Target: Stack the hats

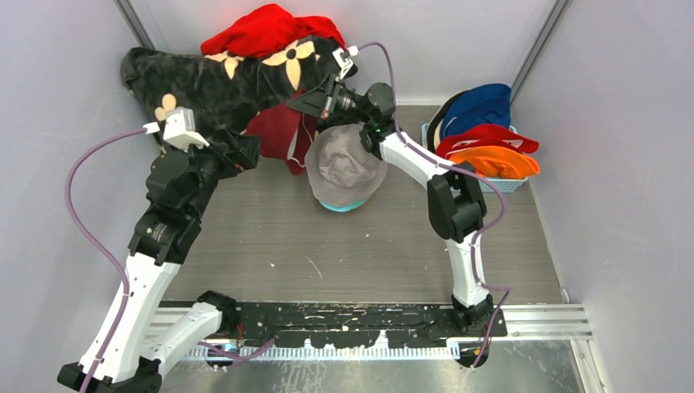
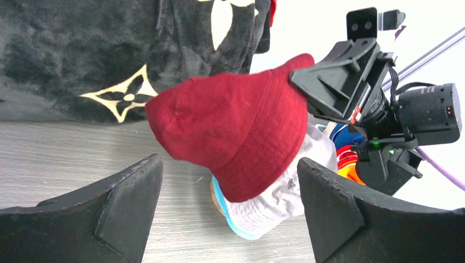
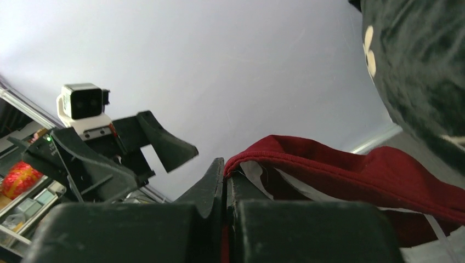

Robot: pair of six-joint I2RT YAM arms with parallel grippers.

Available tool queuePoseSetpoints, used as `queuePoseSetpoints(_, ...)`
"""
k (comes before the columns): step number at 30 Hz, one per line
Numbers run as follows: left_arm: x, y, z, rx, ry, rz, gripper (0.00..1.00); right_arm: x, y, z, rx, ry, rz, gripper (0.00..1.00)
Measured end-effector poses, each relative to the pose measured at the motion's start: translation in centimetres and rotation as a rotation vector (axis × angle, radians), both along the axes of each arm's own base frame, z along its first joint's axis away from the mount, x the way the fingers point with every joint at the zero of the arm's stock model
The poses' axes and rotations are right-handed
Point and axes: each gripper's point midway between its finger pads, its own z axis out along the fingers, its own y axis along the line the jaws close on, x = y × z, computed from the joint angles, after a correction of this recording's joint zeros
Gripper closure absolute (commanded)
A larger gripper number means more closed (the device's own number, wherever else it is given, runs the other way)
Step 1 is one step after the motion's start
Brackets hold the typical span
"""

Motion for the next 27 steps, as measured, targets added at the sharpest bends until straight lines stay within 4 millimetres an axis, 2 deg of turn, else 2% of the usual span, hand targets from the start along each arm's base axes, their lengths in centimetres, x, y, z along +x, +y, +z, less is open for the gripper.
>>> queuePoseSetpoints(2, -0.3, 0.1, 0.2, -0.002, -0.006, 0.000, 0.08, -0.7, -0.5, -0.8, -0.022, 0.018, -0.001, 0.99)
queuePoseSetpoints(4, -0.5, 0.2, 0.2, -0.003, -0.006, 0.001, 0.08, -1.6, -1.2, -0.3, -0.031, 0.007, -0.010, 0.99)
queuePoseSetpoints(11, -0.6, 0.2, -0.2, 0.001, 0.009, 0.000, 0.09, -6.1, -4.3, 5.1, 0.002, -0.135, -0.039, 0.99)
queuePoseSetpoints(14, -0.7, 0.2, -0.2, 0.001, 0.011, -0.003, 0.09, -7.5, -5.4, 6.7, 0.016, -0.183, -0.054, 0.99)
queuePoseSetpoints(18, -0.7, 0.1, -0.2, -0.002, 0.012, -0.006, 0.09, -7.8, -6.5, 6.2, 0.003, -0.181, -0.075, 0.99)
queuePoseSetpoints(23, -0.6, 0.0, -0.3, -0.002, 0.015, -0.013, 0.09, -6.0, -7.9, 3.8, -0.037, -0.127, -0.118, 0.99)
queuePoseSetpoints(27, -0.5, -0.1, -0.5, 0.000, 0.021, -0.015, 0.09, -5.2, -8.6, 3.4, -0.048, -0.111, -0.139, 0.99)
